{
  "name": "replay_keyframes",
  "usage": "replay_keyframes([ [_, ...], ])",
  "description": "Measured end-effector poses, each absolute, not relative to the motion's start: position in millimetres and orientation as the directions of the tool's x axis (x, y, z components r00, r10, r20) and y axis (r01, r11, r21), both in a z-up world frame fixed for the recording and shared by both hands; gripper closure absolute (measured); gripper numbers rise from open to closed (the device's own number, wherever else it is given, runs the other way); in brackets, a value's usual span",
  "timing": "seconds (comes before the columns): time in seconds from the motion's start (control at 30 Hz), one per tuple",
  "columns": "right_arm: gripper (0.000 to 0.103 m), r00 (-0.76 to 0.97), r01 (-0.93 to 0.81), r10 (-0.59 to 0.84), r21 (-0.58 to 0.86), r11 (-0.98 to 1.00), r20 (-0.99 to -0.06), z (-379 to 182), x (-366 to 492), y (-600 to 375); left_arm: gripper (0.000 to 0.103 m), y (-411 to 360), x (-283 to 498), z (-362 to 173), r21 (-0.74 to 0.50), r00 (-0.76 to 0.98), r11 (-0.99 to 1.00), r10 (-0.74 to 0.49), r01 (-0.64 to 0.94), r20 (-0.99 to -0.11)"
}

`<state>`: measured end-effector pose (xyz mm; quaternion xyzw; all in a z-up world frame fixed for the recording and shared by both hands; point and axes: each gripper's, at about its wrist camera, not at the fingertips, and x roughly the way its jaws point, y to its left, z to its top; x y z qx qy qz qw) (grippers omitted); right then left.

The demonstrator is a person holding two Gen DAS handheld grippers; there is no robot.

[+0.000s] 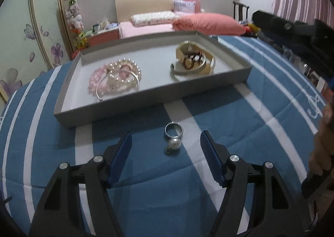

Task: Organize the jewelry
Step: 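Grasp the single pearl stud earring on the bedspread with the left tool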

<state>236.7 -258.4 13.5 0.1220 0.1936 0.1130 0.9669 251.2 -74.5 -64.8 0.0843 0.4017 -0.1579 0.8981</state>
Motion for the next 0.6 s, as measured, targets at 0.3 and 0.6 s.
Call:
replay_keyframes([
  [0.3, 0.063, 0.896, -0.167, 0.271, 0.300, 0.939, -0.352, 6, 233, -263, 0.064, -80, 253, -73, 0.051, 0.595, 0.931, -0.188, 0.362, -0.782],
  [0.6, 0.061, 0.894, -0.166, 0.272, 0.302, 0.939, -0.357, 4, 232, -264, 0.088, -70, 245, -71, 0.055, 0.595, 0.927, -0.191, 0.370, -0.781],
])
